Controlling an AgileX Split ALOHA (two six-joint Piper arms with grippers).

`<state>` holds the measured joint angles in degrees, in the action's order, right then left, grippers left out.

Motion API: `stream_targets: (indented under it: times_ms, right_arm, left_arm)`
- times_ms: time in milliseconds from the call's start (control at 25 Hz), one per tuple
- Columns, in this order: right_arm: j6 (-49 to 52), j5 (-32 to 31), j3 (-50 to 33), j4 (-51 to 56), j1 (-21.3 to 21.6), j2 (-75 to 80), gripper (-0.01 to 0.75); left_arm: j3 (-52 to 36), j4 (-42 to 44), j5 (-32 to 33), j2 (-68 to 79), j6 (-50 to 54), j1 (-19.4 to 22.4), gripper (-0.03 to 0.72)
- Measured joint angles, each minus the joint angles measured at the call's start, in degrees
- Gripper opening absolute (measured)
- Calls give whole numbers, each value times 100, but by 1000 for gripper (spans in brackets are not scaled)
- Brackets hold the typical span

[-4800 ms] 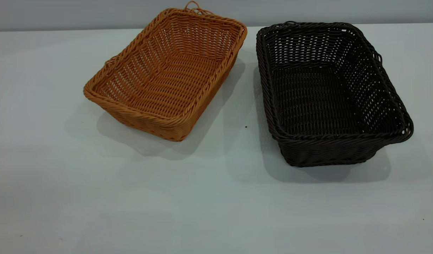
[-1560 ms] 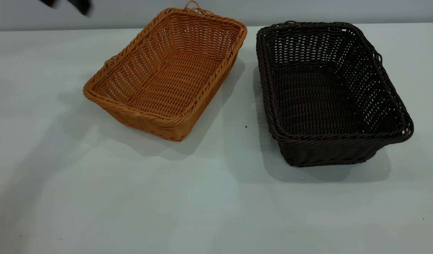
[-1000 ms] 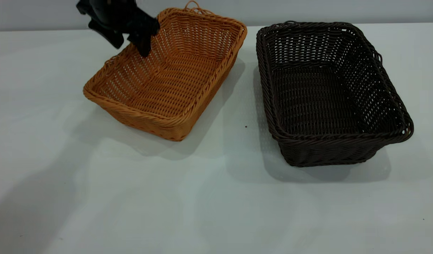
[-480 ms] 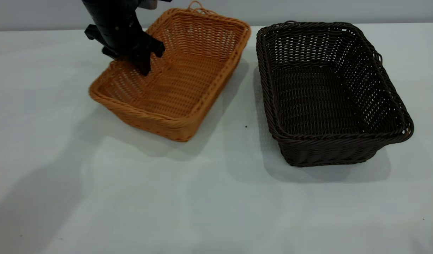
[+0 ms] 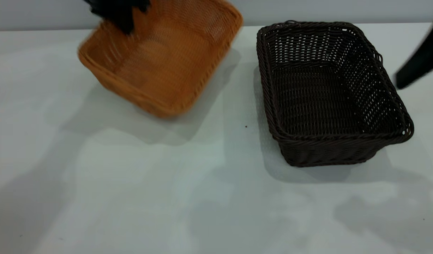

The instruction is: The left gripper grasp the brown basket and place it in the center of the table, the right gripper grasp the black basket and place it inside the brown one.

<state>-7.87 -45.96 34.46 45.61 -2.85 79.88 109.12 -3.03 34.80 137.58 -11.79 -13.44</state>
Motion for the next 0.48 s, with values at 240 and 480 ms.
stream_targets:
  times_ms: [240, 480]
  right_arm:
    - [-419, 462, 19, 1713, 0, 1521, 581]
    - [-1248, 888, 58, 3218, 0, 2611, 577]
  left_arm:
    - [5, -13, -122, -313, -278, 25, 78]
    - [5, -2, -134, -313, -403, 31, 78]
